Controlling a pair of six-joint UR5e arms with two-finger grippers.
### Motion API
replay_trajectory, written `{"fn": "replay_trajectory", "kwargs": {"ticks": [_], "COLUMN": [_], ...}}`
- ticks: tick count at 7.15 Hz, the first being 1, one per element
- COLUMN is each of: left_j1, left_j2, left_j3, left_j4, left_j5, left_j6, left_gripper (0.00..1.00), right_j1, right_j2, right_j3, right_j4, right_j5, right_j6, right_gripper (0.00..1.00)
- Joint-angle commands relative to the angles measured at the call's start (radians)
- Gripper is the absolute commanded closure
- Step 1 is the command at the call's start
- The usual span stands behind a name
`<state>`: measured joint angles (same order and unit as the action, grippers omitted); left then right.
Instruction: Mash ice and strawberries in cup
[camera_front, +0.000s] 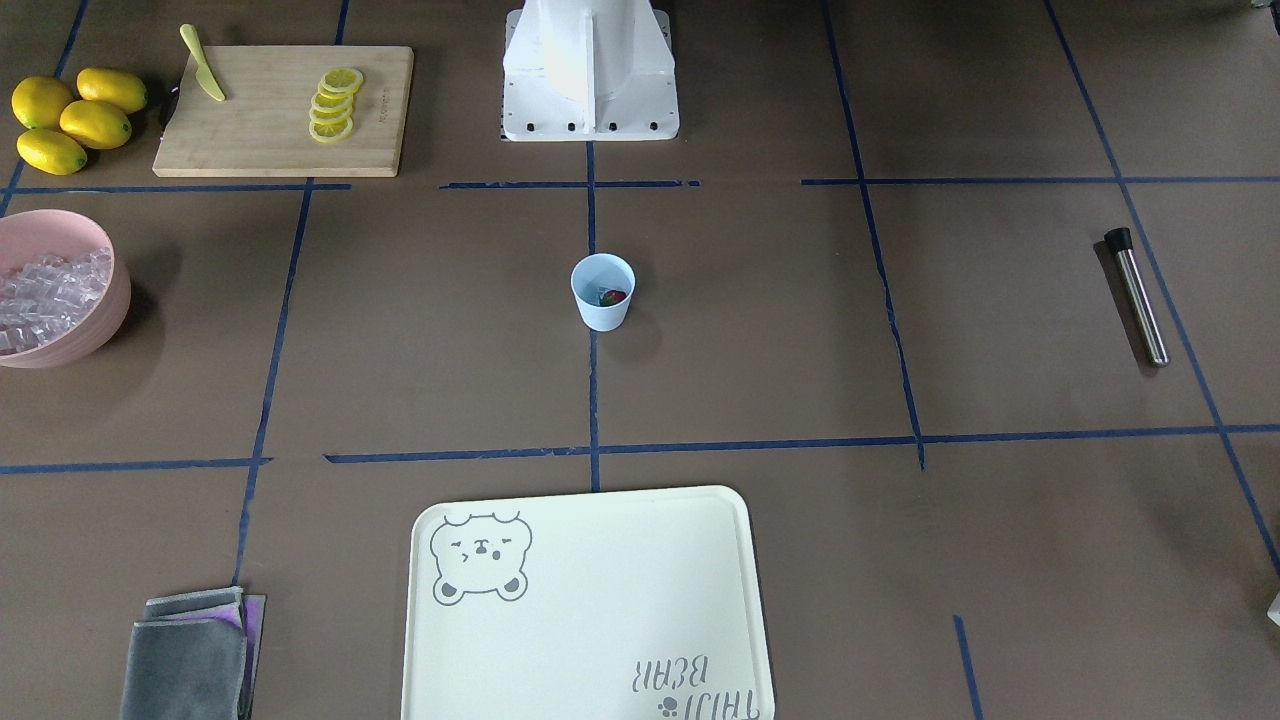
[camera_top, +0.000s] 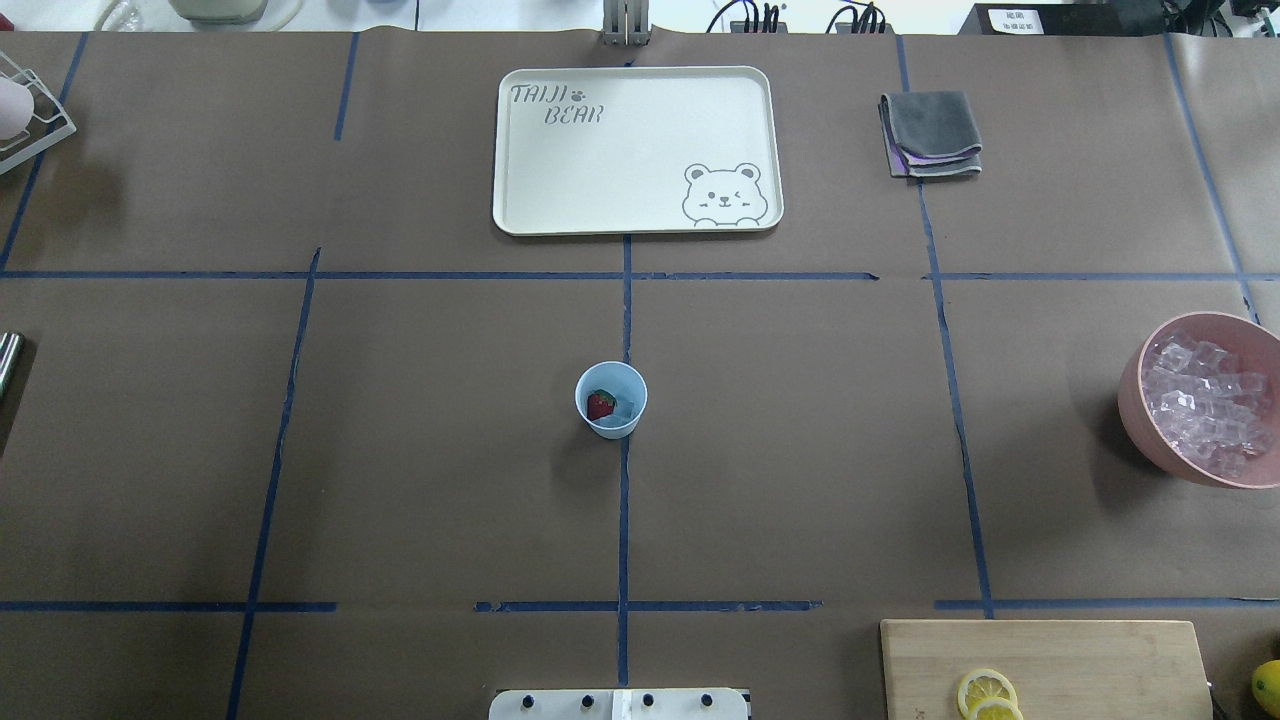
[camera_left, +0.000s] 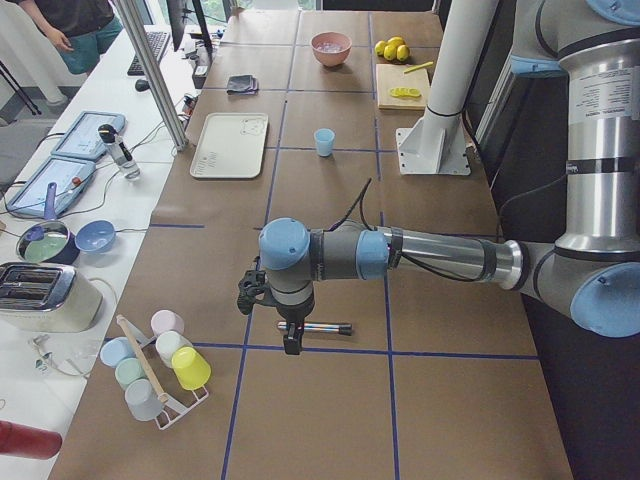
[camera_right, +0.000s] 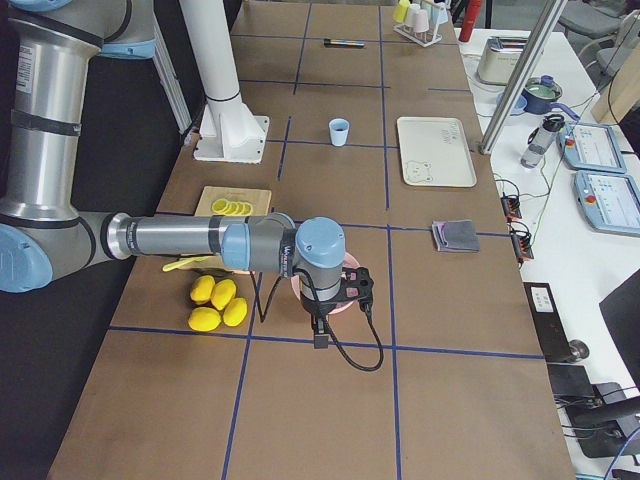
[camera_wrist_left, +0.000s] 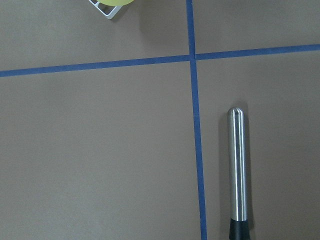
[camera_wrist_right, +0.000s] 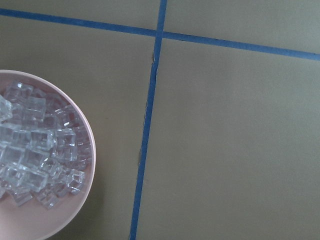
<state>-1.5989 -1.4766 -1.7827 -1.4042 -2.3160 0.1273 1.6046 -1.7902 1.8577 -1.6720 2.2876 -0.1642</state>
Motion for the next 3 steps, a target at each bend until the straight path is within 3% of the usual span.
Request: {"fn": "replay_trajectory", "kwargs": {"ticks": [1, 3], "left_j1": [0.003, 0.005], "left_j2": [-0.011, -0.005], "left_j3": [0.0, -0.015], "left_j4": [-0.004, -0.015], "left_j5": [-0.016, -0.016], "left_j6": [0.006, 0.008], "left_gripper": [0.0, 0.0], "right_j1": [0.0, -0.002], "right_j2": [0.0, -0.006], "right_j3": [0.0, -0.003], "right_j4": [0.0, 0.0], "right_j5": [0.0, 0.001], "right_j6": [0.0, -0.002], "right_gripper": [0.0, 0.0]}}
